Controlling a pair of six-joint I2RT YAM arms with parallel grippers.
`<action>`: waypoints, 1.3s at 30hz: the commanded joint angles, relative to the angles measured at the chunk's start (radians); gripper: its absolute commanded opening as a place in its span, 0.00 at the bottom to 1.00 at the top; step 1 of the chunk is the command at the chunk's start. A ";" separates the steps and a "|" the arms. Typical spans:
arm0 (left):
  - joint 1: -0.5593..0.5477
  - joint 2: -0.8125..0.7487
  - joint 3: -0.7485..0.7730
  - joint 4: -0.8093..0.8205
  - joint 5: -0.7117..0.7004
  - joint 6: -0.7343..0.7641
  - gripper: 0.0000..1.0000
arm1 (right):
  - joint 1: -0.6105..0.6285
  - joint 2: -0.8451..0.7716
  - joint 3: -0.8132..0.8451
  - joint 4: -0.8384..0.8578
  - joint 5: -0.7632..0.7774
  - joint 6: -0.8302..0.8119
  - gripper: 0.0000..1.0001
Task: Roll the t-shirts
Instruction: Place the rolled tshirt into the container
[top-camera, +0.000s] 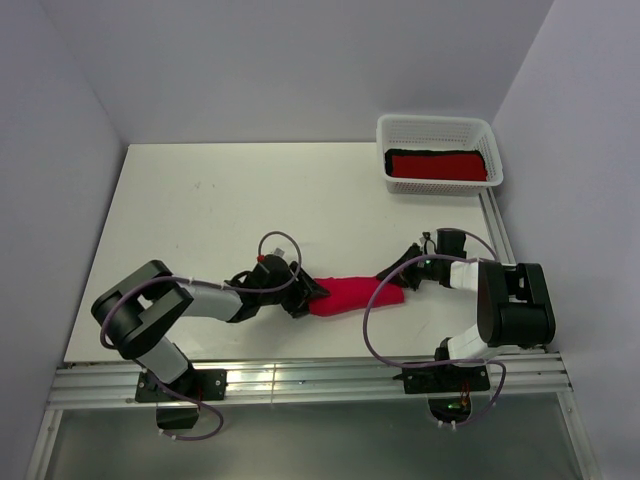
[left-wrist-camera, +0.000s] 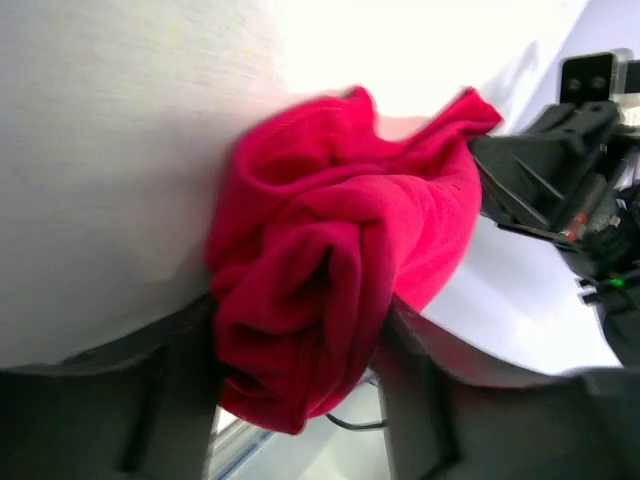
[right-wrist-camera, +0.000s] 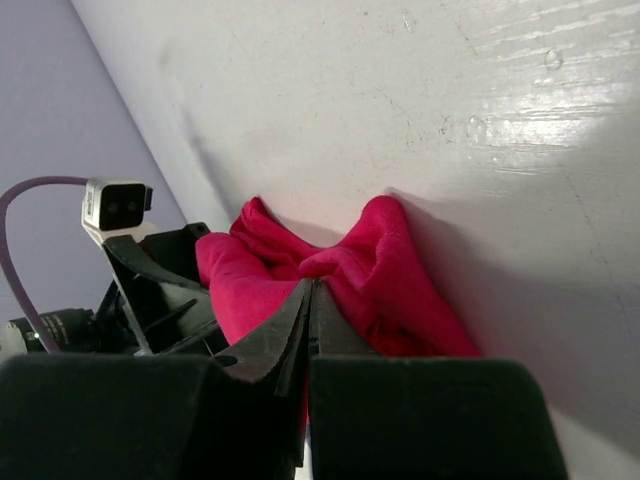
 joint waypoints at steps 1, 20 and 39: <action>-0.005 0.017 -0.001 -0.160 -0.107 0.046 0.56 | -0.006 -0.001 0.016 -0.070 0.072 -0.050 0.00; 0.098 0.077 0.226 -0.615 -0.180 0.221 0.00 | -0.006 -0.208 0.047 -0.216 0.181 -0.119 0.50; 0.156 0.074 0.367 -0.772 -0.256 0.396 0.01 | 0.027 -0.317 0.004 -0.133 0.158 -0.104 1.00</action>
